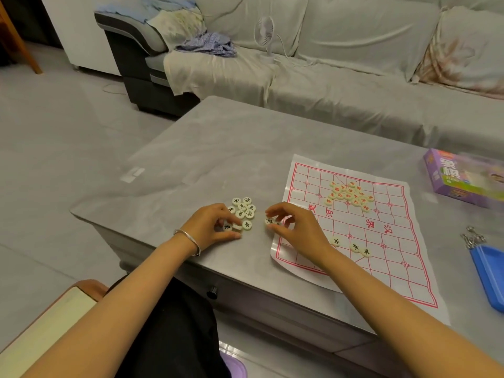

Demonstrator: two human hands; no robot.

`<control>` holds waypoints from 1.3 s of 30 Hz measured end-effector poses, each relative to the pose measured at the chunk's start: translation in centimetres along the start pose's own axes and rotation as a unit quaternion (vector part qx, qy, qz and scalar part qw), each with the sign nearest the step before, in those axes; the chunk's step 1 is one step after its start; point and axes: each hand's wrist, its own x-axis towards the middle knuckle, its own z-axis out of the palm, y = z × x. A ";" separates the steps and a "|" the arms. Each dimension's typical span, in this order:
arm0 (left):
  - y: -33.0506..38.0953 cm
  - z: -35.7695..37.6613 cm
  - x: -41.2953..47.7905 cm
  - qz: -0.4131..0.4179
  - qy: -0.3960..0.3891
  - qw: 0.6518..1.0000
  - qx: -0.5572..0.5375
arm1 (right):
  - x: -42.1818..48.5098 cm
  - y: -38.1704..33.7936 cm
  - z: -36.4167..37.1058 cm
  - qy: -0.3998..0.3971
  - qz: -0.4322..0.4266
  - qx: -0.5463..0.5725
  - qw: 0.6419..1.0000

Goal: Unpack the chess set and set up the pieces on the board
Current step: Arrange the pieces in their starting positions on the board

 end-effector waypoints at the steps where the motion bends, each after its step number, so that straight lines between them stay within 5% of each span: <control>1: 0.1 0.0 -0.1 0.000 -0.001 1.000 0.004 | -0.4 0.2 -0.5 0.005 0.003 0.001 1.000; 15: 6.4 1.6 1.5 0.030 0.033 0.999 -0.027 | -5.8 3.5 -6.5 0.060 0.069 0.020 0.996; 19: 11.6 5.7 3.1 0.084 -0.052 0.995 -0.020 | -8.2 4.9 -8.9 0.073 0.104 -0.011 0.992; 26: 14.3 11.9 4.6 0.056 -0.132 0.989 0.039 | -11.1 6.7 -9.5 0.053 0.119 -0.053 0.990; 35: 11.6 8.5 4.0 0.076 -0.058 0.995 0.011 | -9.8 5.8 -9.3 0.083 0.103 -0.040 0.990; 39: 6.9 4.7 3.3 0.009 0.021 0.999 0.037 | -7.0 3.4 -7.0 0.056 0.085 -0.022 0.995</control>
